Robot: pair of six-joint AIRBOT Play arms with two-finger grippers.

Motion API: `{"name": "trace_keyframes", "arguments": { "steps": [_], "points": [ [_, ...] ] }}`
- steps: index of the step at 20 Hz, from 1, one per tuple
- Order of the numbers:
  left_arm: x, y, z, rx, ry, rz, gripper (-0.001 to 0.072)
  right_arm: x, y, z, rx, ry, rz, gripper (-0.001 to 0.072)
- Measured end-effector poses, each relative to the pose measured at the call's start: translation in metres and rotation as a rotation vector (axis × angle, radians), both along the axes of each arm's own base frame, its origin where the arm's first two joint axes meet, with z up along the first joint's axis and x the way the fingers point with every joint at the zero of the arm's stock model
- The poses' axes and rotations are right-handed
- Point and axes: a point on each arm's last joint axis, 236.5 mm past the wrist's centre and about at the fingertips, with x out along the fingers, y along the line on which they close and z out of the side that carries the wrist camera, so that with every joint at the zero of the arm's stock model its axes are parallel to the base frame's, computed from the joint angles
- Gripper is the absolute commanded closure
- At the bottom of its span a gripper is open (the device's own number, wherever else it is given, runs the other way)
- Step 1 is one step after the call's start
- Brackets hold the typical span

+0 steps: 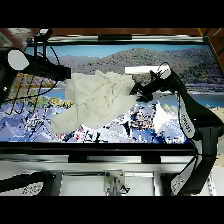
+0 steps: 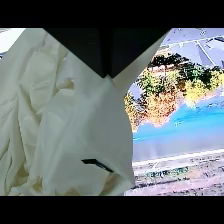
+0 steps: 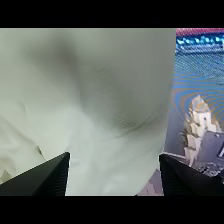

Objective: Fold the shirts.

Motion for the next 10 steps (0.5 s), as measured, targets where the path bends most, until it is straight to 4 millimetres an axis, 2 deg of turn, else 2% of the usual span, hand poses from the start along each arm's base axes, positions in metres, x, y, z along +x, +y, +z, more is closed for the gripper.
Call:
{"name": "trace_keyframes", "arguments": {
  "steps": [1, 2, 3, 4, 5, 8, 10],
  "points": [
    [0.0, 0.0, 0.001, -0.001, -0.006, 0.001, 0.0659, 0.0, 0.002, -0.004, 0.009, 0.016, -0.01, 0.0167],
    [0.001, 0.0, 0.003, -0.003, -0.011, 0.001, 0.0659, -0.001, 0.003, -0.006, 0.016, 0.03, -0.021, 0.0226],
    [0.002, 0.0, 0.004, -0.005, -0.016, 0.002, 0.0659, -0.001, 0.004, -0.009, 0.021, 0.04, -0.028, 0.0379],
    [0.002, 0.0, 0.005, -0.007, -0.021, 0.002, 0.0659, -0.001, 0.005, -0.01, 0.03, 0.052, -0.039, 0.0565],
    [0.003, -0.001, 0.006, -0.008, -0.027, 0.003, 0.0659, -0.001, 0.006, -0.012, 0.035, 0.06, -0.046, 0.0634],
    [0.007, -0.001, 0.011, -0.015, -0.049, 0.005, 0.0659, 0.002, 0.008, -0.006, 0.054, 0.037, -0.033, 0.0635],
    [0.01, 0.001, 0.019, -0.016, -0.073, 0.006, 0.0659, 0.003, 0.005, 0.011, 0.055, -0.014, 0.017, 0.0635]
  ]
}}
